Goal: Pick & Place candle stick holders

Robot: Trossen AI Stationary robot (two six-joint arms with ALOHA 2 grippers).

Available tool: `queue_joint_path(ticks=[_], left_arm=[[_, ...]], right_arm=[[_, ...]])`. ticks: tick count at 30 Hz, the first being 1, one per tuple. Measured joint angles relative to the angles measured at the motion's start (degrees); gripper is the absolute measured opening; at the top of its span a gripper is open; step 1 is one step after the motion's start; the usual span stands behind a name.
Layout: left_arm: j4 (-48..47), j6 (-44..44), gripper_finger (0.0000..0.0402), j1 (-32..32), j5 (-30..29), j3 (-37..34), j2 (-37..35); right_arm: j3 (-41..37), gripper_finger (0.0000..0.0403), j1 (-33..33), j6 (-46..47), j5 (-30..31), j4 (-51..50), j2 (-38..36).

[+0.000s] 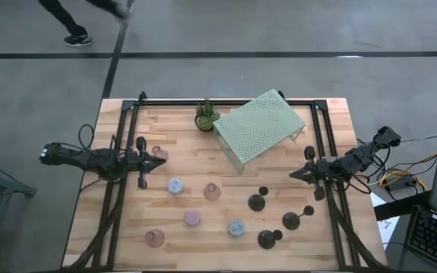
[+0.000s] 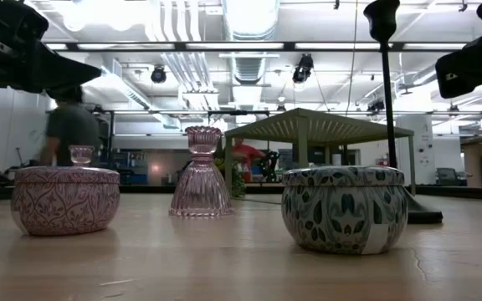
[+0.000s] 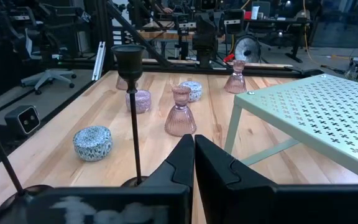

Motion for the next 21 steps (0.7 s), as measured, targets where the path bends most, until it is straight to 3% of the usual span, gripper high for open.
queue_joint_path(ticks=[8,15,21], left_arm=[[0.0,0.0,0.0021,0.0,0.0,0.0,0.0],[0.0,0.0,0.0021,0.0,0.0,0.0,0.0],[0.0,0.0,0.0021,0.0,0.0,0.0,0.0]], right_arm=[[0.0,0.0008,0.0,-0.9,0.0,0.0,0.0],[0.0,0.0008,0.0,-16.7,0.0,0.0,0.0],[0.0,0.0008,0.0,-23.8,0.3,0.1,0.0]])
